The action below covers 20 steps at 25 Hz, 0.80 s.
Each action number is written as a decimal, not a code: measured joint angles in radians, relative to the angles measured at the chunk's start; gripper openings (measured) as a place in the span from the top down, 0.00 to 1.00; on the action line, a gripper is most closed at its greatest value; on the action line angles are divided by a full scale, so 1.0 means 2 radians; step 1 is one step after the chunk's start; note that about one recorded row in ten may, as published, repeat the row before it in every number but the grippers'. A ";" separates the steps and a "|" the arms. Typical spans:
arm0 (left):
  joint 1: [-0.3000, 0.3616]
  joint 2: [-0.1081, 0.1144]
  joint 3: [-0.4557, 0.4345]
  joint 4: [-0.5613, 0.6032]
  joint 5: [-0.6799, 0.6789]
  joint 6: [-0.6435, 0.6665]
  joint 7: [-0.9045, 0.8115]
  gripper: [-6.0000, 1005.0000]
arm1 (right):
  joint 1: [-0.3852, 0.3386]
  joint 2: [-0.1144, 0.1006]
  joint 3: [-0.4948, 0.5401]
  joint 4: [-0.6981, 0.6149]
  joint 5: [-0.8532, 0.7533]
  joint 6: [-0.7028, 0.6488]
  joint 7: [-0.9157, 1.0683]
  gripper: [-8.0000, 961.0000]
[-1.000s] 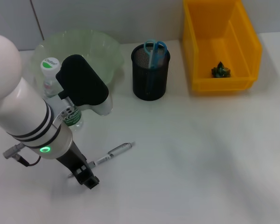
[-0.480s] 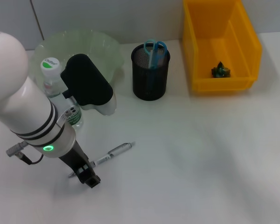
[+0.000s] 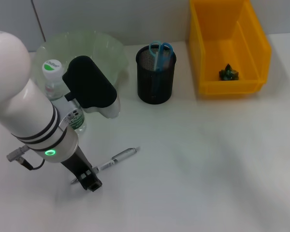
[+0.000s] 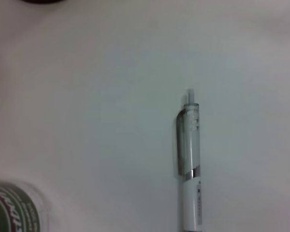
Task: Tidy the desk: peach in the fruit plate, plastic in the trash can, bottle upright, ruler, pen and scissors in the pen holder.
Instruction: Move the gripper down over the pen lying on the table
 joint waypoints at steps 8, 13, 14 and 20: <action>-0.005 0.000 0.002 -0.004 0.000 0.000 -0.001 0.63 | -0.001 0.000 -0.004 0.000 0.000 -0.001 0.000 0.16; -0.007 0.000 0.001 -0.011 0.000 -0.002 -0.001 0.63 | -0.001 0.000 -0.006 0.000 0.000 -0.002 0.000 0.16; -0.007 0.000 0.002 -0.011 0.000 -0.002 -0.001 0.63 | -0.001 0.000 -0.006 0.000 0.000 -0.002 0.000 0.16; -0.008 0.000 0.000 -0.013 0.000 -0.002 -0.001 0.63 | -0.001 0.001 -0.006 0.000 0.000 -0.002 0.000 0.16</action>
